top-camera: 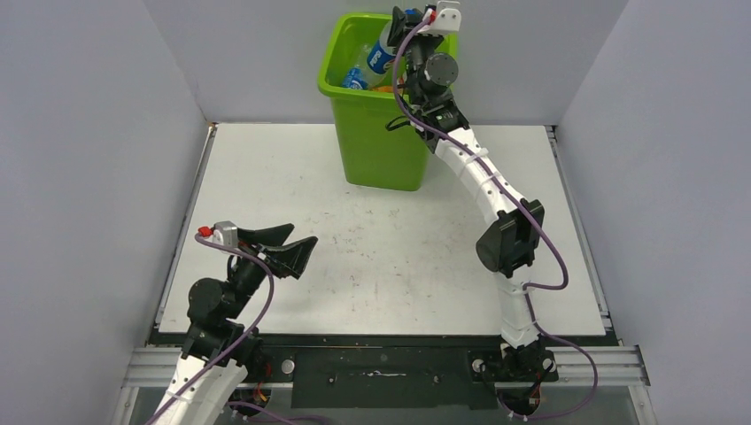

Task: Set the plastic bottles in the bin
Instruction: Place the plastic bottle in the trash bin.

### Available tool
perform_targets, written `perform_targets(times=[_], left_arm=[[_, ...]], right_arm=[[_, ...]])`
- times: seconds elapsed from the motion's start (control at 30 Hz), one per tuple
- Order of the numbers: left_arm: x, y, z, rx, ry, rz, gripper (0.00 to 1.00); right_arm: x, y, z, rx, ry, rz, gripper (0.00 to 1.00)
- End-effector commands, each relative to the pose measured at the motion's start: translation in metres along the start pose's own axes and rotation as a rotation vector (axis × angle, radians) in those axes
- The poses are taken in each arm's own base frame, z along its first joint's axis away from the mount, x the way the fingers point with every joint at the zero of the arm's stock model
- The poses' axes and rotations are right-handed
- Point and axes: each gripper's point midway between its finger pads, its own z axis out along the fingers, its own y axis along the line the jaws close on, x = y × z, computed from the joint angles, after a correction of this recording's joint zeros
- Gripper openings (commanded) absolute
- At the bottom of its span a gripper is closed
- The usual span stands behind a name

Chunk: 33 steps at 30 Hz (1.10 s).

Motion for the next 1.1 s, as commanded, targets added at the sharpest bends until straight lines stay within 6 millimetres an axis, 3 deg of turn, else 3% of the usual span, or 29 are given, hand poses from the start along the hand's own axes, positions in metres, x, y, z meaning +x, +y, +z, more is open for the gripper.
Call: perform_targets(times=[0.0, 0.1, 0.23, 0.33, 0.5, 0.63, 0.87, 0.97, 1.07], left_arm=[[-0.005, -0.006, 0.002, 0.027, -0.015, 0.001, 0.96], [-0.005, -0.004, 0.003, 0.015, -0.006, -0.002, 0.96], [-0.003, -0.004, 0.003, 0.014, 0.007, -0.004, 0.96], [-0.001, -0.003, 0.004, 0.013, 0.019, -0.008, 0.96], [0.0, -0.003, 0.004, 0.009, 0.023, -0.009, 0.96], [0.0, -0.002, 0.004, 0.004, 0.023, -0.009, 0.96], [0.001, 0.002, 0.004, -0.017, 0.03, -0.008, 0.96], [-0.001, 0.004, 0.004, -0.031, 0.023, -0.006, 0.96], [-0.009, 0.015, 0.001, -0.109, -0.002, 0.02, 0.96]], right_arm=[[-0.013, 0.002, 0.003, -0.041, 0.074, 0.097, 0.05], [0.006, 0.004, 0.0, -0.058, 0.141, 0.103, 0.1], [0.027, 0.009, -0.006, -0.087, 0.211, 0.11, 0.45], [0.031, 0.011, -0.007, -0.104, 0.235, 0.136, 0.6], [0.023, 0.013, -0.006, -0.126, 0.242, 0.18, 0.72], [0.001, 0.018, -0.008, -0.149, 0.219, 0.206, 0.81], [-0.068, 0.02, -0.017, -0.177, 0.134, 0.233, 0.9], [-0.086, 0.005, -0.033, -0.12, 0.121, 0.226, 0.91], [-0.109, -0.016, -0.063, -0.056, 0.087, 0.247, 0.91]])
